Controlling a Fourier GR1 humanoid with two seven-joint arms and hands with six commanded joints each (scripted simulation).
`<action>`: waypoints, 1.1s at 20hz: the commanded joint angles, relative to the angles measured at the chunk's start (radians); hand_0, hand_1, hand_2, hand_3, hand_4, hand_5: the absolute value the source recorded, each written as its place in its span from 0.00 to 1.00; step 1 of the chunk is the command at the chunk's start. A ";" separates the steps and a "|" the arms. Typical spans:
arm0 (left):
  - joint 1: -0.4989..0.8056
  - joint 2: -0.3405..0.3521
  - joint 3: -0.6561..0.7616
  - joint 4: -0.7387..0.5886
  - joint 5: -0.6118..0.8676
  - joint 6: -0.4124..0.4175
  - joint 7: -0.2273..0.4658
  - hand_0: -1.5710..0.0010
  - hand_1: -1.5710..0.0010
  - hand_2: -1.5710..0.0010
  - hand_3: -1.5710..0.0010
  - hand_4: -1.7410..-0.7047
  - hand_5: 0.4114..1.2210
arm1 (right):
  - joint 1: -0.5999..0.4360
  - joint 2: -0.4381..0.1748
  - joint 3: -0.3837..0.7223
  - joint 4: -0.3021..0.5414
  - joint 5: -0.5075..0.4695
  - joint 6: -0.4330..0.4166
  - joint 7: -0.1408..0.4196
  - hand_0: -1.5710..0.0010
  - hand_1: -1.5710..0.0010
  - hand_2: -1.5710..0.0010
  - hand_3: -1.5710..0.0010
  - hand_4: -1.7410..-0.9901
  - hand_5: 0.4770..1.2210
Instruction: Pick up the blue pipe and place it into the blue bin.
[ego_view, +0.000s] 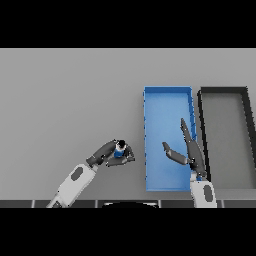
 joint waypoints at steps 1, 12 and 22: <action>0.009 0.005 -0.007 0.001 -0.009 0.013 -0.030 0.22 0.19 0.17 0.22 0.11 0.85 | 0.004 -0.008 -0.006 -0.008 -0.002 0.000 -0.006 1.00 1.00 1.00 1.00 0.73 0.17; -0.030 -0.027 -0.010 -0.195 0.037 0.066 0.030 0.02 0.02 0.02 0.07 0.01 0.99 | 0.008 -0.011 -0.004 0.001 0.009 -0.001 -0.020 1.00 1.00 1.00 1.00 0.77 0.17; -0.041 -0.015 -0.041 -0.258 0.001 0.074 0.140 0.00 0.00 0.00 0.05 0.00 1.00 | 0.018 -0.023 -0.010 -0.016 -0.005 0.011 -0.028 1.00 1.00 1.00 1.00 0.77 0.17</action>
